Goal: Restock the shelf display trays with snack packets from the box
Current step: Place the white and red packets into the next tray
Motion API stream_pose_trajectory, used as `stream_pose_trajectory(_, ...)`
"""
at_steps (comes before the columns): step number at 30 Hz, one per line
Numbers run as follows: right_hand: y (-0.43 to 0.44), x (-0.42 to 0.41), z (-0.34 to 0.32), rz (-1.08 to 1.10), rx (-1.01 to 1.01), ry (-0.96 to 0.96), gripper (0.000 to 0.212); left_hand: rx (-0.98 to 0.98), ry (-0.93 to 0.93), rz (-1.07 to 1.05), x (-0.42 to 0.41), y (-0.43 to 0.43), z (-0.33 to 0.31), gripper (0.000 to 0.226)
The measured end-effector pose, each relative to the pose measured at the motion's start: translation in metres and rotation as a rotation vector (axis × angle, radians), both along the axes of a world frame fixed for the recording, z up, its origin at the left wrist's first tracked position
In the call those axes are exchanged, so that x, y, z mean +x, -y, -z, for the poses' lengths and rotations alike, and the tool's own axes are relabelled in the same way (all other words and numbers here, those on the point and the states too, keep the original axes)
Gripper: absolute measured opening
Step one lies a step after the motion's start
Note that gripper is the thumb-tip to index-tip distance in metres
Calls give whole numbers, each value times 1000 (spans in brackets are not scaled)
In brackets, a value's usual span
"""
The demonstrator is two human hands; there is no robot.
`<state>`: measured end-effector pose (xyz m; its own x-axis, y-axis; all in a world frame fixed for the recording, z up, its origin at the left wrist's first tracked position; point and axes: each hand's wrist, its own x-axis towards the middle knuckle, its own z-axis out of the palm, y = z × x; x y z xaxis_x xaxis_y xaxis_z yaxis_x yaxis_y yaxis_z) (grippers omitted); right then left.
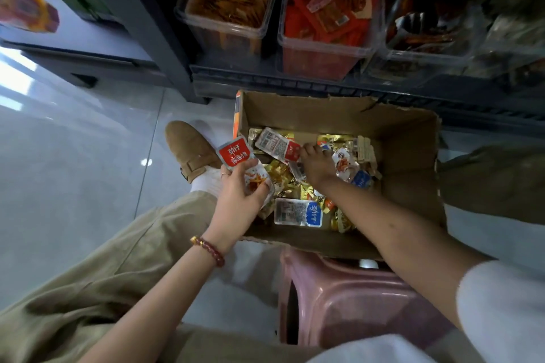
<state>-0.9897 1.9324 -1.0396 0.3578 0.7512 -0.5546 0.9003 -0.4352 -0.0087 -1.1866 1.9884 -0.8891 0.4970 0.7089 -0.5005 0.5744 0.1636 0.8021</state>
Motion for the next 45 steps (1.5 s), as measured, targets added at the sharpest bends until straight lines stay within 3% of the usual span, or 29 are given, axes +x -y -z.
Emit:
stream_pose_trajectory(3, 25, -9, 0, -29, 53, 9, 58, 19, -24, 17, 0, 1, -1, 38)
stream_pose_trajectory(6, 51, -1, -14, -185, -18, -58, 65, 67, -52, 50, 0, 2, -2, 37)
stream_pose_trajectory(9, 74, 5, -27, -217, -23, -135, 51, 67, -67, 80, -2, 3, 2, 36)
stream_pose_trajectory(12, 73, 4, -62, 339, 187, -428, 32, -13, -49, 72, -2, 4, 5, 33)
stream_pose_trajectory(15, 60, 8, -104, 951, 310, -1011, 21, -68, -27, 47, -1, 5, 9, 32)
stream_pose_trajectory(17, 52, 9, -127, 1096, 326, -1296, 20, -94, -27, 45, -1, 6, 11, 33)
stream_pose_trajectory(20, 41, 9, -149, 1110, 280, -1457, 19, -112, -6, 17, 2, 6, 8, 31)
stream_pose_trajectory(23, 34, 0, -161, 1047, 329, -1445, 19, -152, 105, -73, 7, 6, 0, 26)
stream_pose_trajectory(27, 33, -20, -171, 857, 553, -1054, 14, -80, 176, -154, 10, 6, -4, 31)
stream_pose_trajectory(31, 31, -40, -173, 699, 655, -871, 22, -43, 216, -143, 13, 9, -5, 37)
stream_pose_trajectory(34, 26, -56, -174, 528, 615, -767, 37, -69, 227, -118, 18, 19, -7, 28)
stream_pose_trajectory(37, 26, -66, -172, 480, 468, -942, 78, -249, 291, -196, 20, 24, -12, 21)
stream_pose_trajectory(39, 28, -68, -172, 503, 419, -1062, 88, -289, 298, -216, 19, 21, -12, 17)
stream_pose_trajectory(41, 30, -68, -174, 689, 519, -1207, 76, -211, 256, -196, 19, 17, -9, 15)
stream_pose_trajectory(43, 29, -60, -175, 1024, 649, -1377, 54, -131, 225, -146, 20, 14, -8, 23)
stream_pose_trajectory(45, 22, -46, -163, 1165, 709, -1314, 36, -102, 203, -145, 23, 13, -10, 29)
